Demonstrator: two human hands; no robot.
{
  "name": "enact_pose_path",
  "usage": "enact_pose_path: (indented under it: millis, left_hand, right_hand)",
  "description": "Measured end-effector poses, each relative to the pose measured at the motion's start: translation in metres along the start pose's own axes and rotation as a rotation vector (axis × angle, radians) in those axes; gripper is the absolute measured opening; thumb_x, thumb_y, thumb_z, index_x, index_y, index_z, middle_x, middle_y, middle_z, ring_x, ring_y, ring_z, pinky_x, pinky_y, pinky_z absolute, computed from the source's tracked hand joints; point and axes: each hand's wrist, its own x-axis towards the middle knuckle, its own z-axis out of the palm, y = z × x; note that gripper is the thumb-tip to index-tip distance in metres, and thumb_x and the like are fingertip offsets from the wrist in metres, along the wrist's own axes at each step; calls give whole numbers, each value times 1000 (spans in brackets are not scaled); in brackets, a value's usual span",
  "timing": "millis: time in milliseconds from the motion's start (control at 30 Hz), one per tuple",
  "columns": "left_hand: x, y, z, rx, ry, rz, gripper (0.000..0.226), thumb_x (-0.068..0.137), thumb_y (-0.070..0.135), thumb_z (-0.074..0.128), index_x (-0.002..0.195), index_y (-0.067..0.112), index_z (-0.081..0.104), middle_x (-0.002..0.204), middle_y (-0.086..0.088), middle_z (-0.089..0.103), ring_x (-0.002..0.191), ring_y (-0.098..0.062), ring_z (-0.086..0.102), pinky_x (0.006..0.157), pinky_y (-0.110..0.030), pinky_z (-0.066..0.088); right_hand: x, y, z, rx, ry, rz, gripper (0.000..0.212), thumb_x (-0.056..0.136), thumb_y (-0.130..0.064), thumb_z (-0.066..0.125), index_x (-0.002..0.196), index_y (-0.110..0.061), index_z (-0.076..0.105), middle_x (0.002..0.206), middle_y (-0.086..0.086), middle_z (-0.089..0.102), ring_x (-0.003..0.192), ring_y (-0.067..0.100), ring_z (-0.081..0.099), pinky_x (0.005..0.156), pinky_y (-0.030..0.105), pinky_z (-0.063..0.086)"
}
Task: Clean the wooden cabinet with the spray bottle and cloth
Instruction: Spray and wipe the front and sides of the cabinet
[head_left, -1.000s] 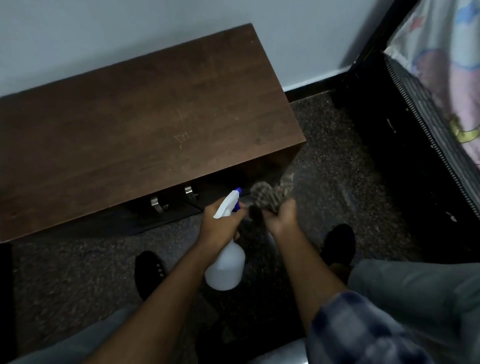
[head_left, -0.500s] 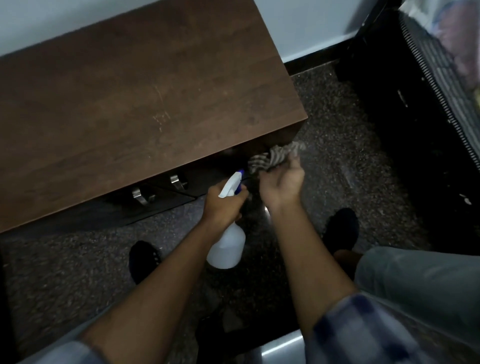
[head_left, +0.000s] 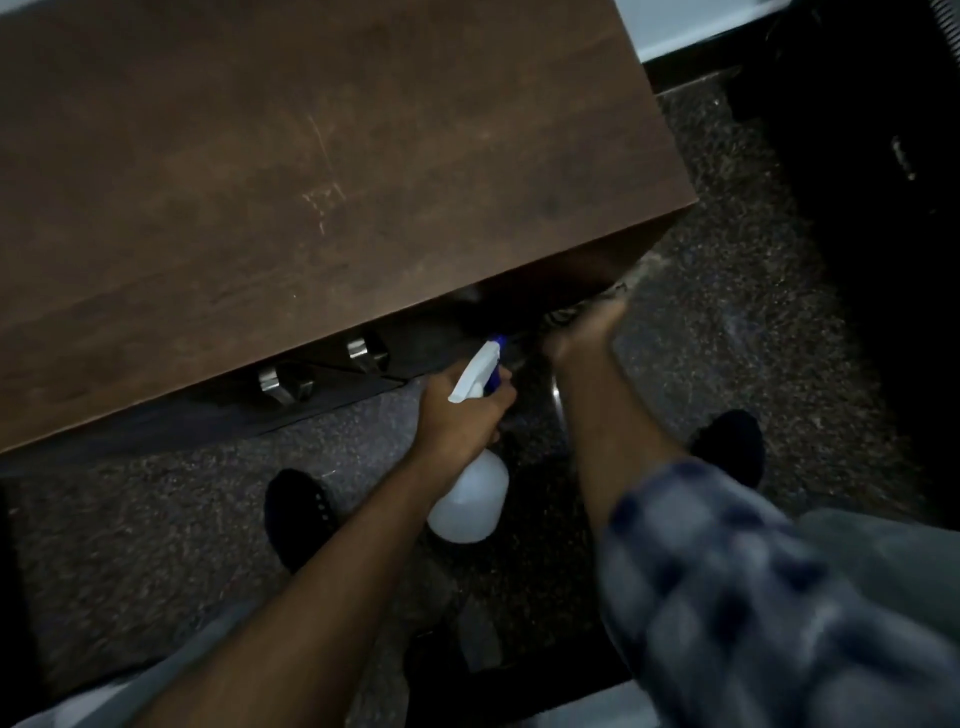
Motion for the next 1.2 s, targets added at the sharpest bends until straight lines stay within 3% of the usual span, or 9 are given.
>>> enact_pose_path:
  millis: [133,333,400,467,567,700,867,1000,1200]
  left_hand:
    - [8,-1,-1,-36,60,-13,35,88,6,77,71,37,72,66,4,67,49,-4,60,44,-19,47]
    - [1,-12,-5,-39,25,-22,25,87,5,75,76,28,75,59,4,65,50,-14,59,46,-23,46]
    - [3,-10,-6,-38,51,-48,37,86,8,77,68,40,76,63,2,67,48,-13,59,45,-22,45]
    - [2,-10,-5,-39,68,-69,38,90,12,77,79,48,73,73,1,71,44,-11,56,44,-21,42]
    - [-4,-15,-5,-60,52,-137,35,95,19,73,120,44,66,89,11,73,51,-10,56,48,-23,42]
    - [-10,-27,-11,11,143,-65,25,87,16,81,77,35,67,61,-4,65,50,-20,57,50,-25,46]
    - [-21,-37,-27,-54,179,12,56,85,6,76,69,59,70,76,-1,72,73,-16,67,72,-30,53]
    - [-18,-47,-38,-97,196,73,41,81,4,75,78,45,71,77,15,74,71,5,67,71,-16,52]
    - [-12,-55,-66,-127,258,103,48,86,-4,74,86,43,64,74,30,70,72,21,62,67,0,45]
  right_hand:
    - [-4,22,-6,-83,7,172,66,98,-59,27,139,-22,62,139,16,61,120,37,59,92,50,54]
    - [18,9,-6,-192,99,123,76,99,-68,19,146,-20,55,142,16,58,131,40,53,115,50,39]
    - [17,15,-22,-330,113,185,66,106,-55,21,134,-11,63,117,32,65,112,40,65,106,44,48]
    - [4,13,-44,-386,99,221,44,109,-40,29,110,-11,62,93,24,61,84,33,63,104,42,50]
    - [-15,4,-67,-292,64,262,44,109,-35,33,136,-8,55,126,25,57,111,37,56,121,47,31]
    - [-38,10,-59,-92,-3,163,53,108,-38,31,150,-10,48,141,17,55,126,35,53,117,52,36]
    - [-51,59,-22,-153,-74,196,60,104,-54,32,149,-18,50,140,14,59,130,35,54,104,49,46]
    - [-26,82,-6,-109,17,267,72,100,-64,19,154,-22,43,155,15,45,141,39,42,117,57,30]
    - [-40,117,-18,-142,-75,338,67,94,-52,36,146,-15,55,134,19,64,119,39,62,102,55,48]
